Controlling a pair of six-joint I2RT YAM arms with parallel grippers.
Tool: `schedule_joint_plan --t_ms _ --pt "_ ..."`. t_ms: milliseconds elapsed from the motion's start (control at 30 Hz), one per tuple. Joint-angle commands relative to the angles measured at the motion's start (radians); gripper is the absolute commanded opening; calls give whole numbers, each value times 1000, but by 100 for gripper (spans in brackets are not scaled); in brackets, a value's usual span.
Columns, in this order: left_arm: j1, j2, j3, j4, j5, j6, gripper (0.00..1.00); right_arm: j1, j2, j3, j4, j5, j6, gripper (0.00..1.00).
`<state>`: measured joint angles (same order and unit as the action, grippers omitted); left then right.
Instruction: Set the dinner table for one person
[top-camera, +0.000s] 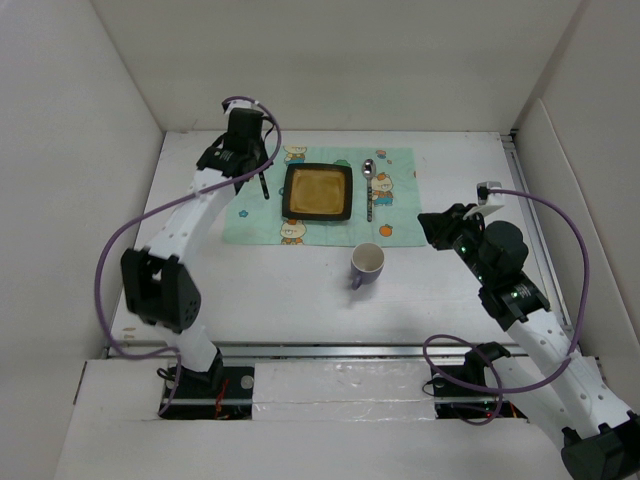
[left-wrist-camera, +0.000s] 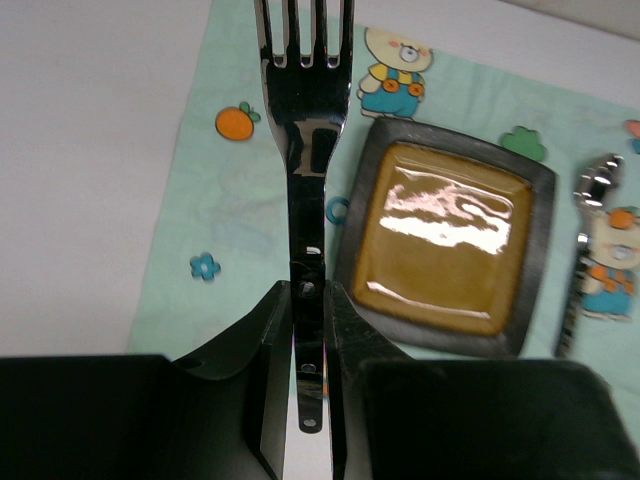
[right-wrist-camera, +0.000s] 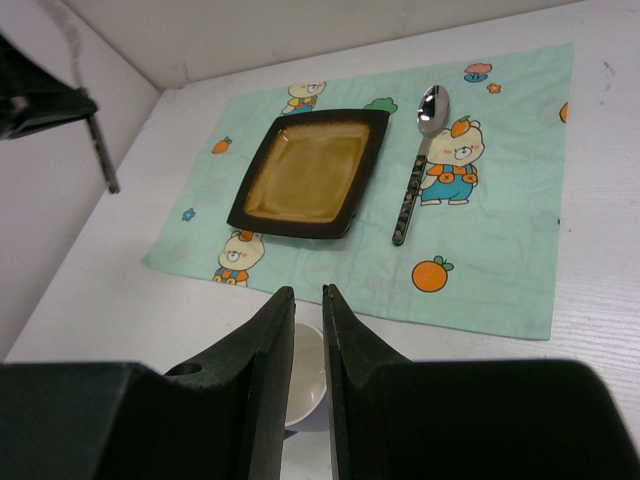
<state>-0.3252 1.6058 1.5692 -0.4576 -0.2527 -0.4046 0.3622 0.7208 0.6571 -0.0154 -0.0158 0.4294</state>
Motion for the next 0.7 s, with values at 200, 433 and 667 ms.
schedule_joint_plan --t_ms 200,433,667 --pt "20 426 341 -101 -25 342 0 21 20 6 63 56 -29 23" --pt "40 509 364 -70 7 340 0 41 51 9 69 74 -34 23" --pt "51 583 374 -58 24 331 0 50 60 12 68 89 -37 23"
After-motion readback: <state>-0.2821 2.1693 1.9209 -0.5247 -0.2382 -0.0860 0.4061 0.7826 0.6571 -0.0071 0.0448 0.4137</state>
